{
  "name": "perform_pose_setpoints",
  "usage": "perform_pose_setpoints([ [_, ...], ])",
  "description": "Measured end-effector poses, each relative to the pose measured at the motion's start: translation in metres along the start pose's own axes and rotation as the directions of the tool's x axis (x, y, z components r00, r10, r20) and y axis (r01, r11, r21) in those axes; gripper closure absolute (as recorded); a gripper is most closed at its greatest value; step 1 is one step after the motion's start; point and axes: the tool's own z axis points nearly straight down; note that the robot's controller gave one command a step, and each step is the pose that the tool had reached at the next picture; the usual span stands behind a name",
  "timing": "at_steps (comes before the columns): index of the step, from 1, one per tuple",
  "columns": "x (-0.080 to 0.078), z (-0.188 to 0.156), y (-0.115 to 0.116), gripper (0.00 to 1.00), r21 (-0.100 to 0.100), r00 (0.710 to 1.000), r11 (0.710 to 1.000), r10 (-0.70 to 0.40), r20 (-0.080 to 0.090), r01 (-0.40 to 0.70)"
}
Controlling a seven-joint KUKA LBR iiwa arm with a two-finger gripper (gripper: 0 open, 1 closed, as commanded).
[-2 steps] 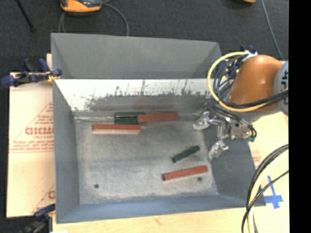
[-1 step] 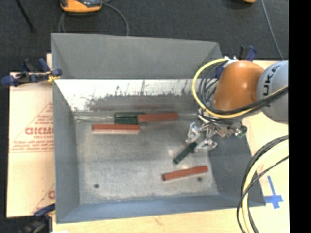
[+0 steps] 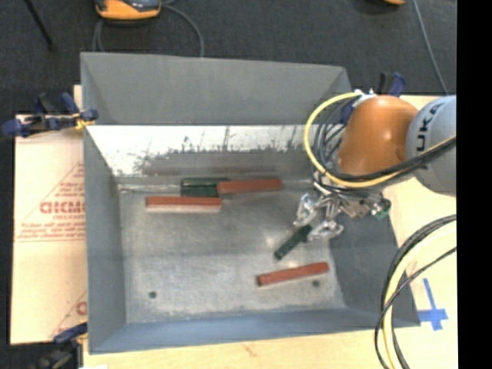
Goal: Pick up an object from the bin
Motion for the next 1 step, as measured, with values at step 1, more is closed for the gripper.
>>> perform_pose_setpoints([
  [1, 0.0064, -0.1633, -0.0075, 1.0, 0.0, 0.999, 0.999, -0.045, 0.007, 0.045],
])
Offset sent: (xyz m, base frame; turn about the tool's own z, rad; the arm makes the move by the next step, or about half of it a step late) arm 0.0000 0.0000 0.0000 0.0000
